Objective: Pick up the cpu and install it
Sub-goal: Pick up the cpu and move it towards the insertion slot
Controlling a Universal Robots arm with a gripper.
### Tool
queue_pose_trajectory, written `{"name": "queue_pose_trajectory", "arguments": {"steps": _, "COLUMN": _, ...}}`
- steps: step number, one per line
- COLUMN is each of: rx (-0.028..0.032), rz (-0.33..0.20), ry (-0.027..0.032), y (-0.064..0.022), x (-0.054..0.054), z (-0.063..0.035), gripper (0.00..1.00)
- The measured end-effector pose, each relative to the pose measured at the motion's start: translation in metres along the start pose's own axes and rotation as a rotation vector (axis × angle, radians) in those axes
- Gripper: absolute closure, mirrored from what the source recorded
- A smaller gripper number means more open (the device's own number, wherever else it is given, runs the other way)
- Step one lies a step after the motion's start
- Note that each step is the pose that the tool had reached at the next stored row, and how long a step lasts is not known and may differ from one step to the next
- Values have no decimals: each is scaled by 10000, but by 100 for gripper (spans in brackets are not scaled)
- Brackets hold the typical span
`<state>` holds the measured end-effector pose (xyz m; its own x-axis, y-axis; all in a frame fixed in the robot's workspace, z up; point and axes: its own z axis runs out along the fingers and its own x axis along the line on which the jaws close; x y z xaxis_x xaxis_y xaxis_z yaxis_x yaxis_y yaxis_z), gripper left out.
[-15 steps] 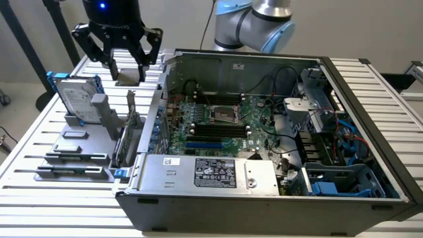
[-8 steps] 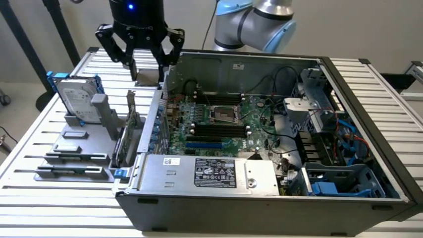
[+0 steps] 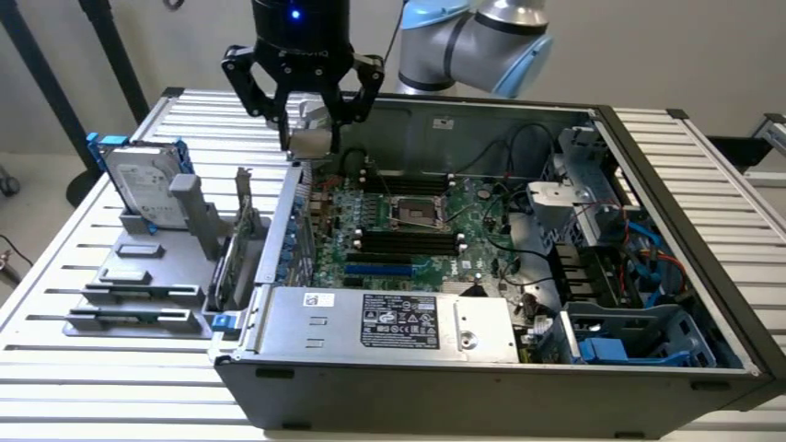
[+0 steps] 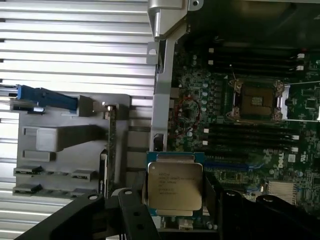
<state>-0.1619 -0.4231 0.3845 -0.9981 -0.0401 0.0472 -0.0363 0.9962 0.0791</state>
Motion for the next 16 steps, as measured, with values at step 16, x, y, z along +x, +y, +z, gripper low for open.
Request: {"name": "queue_pose_trajectory", "arguments": {"steps": 16, "rx": 0, "rz": 6, "ry": 10, "y": 122, "x": -709, "z": 201, "gripper": 45}}
